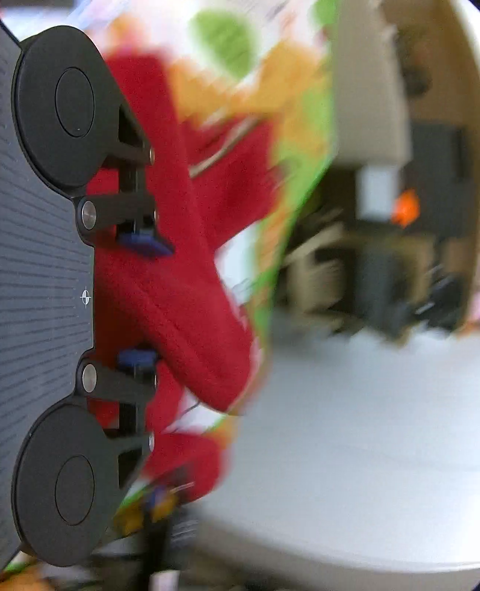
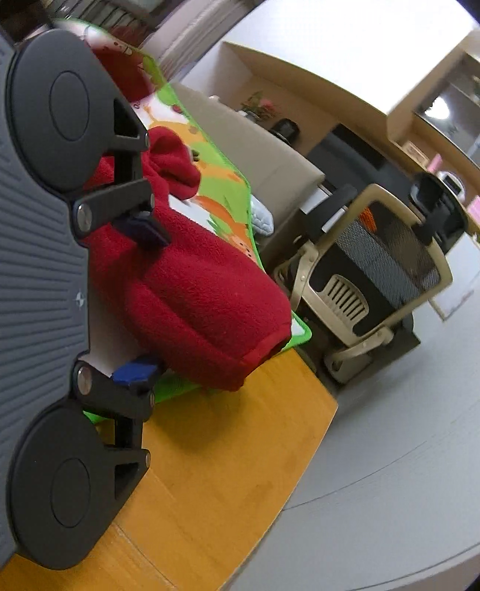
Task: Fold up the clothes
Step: 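Grasp a red sleeve with the right gripper and lift it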
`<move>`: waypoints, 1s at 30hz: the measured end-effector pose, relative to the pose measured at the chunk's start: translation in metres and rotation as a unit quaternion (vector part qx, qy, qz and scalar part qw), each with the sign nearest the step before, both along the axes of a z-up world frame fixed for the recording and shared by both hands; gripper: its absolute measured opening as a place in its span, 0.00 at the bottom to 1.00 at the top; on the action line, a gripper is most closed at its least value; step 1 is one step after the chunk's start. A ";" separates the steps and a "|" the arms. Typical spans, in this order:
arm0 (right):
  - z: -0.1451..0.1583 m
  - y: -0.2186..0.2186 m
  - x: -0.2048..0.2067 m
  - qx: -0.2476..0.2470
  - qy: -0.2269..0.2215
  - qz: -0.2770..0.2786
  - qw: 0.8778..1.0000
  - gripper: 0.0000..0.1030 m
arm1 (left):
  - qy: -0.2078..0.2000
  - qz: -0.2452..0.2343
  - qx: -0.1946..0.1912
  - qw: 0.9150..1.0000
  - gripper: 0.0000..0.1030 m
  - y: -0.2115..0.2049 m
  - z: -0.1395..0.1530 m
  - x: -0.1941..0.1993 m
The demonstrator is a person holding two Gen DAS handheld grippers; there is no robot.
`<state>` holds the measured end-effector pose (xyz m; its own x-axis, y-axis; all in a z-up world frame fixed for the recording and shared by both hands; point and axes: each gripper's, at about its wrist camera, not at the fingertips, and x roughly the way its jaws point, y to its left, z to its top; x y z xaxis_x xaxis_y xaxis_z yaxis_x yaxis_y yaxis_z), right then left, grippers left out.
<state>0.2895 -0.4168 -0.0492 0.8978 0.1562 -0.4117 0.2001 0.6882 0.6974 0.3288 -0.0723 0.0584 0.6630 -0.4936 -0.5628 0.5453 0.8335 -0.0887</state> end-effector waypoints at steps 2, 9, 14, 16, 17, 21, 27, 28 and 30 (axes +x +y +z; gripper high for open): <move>-0.002 -0.002 0.002 0.010 0.000 -0.004 1.000 0.64 | -0.001 -0.018 0.007 1.000 0.75 0.004 -0.006 -0.019; 0.011 -0.012 0.027 0.043 -0.001 -0.019 0.999 0.65 | -0.023 0.024 0.010 0.999 0.93 0.070 0.010 -0.075; 0.061 0.016 0.042 -0.083 -0.006 -0.006 0.997 0.78 | -0.006 0.083 -0.003 0.997 0.95 0.112 0.003 -0.086; 0.078 0.037 0.048 -0.149 0.014 0.007 0.989 0.97 | 0.005 0.100 -0.025 0.995 0.96 0.122 -0.007 -0.090; 0.080 0.046 0.052 -0.172 0.033 0.014 0.984 0.97 | 0.010 0.104 -0.036 0.994 0.96 0.125 -0.013 -0.090; 0.065 0.060 0.056 -0.222 0.103 0.015 0.970 0.83 | 0.026 0.115 -0.049 0.992 0.97 0.125 -0.037 -0.090; 0.038 0.030 -0.005 -0.144 0.107 -0.036 0.983 0.58 | 0.055 0.145 -0.111 0.982 0.98 0.148 -0.046 -0.086; 0.039 0.031 -0.016 -0.146 0.102 -0.047 0.983 0.57 | 0.058 0.148 -0.118 0.980 0.98 0.150 -0.046 -0.085; 0.054 0.048 -0.033 -0.199 0.068 -0.062 0.976 0.56 | 0.060 0.153 -0.125 0.978 0.98 0.151 -0.047 -0.083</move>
<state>0.2561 -0.3689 0.0048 0.8323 -0.1478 -0.5343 0.3718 0.8637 0.3402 0.2454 0.0792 0.0113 0.7375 -0.4142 -0.5334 0.2465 0.9004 -0.3585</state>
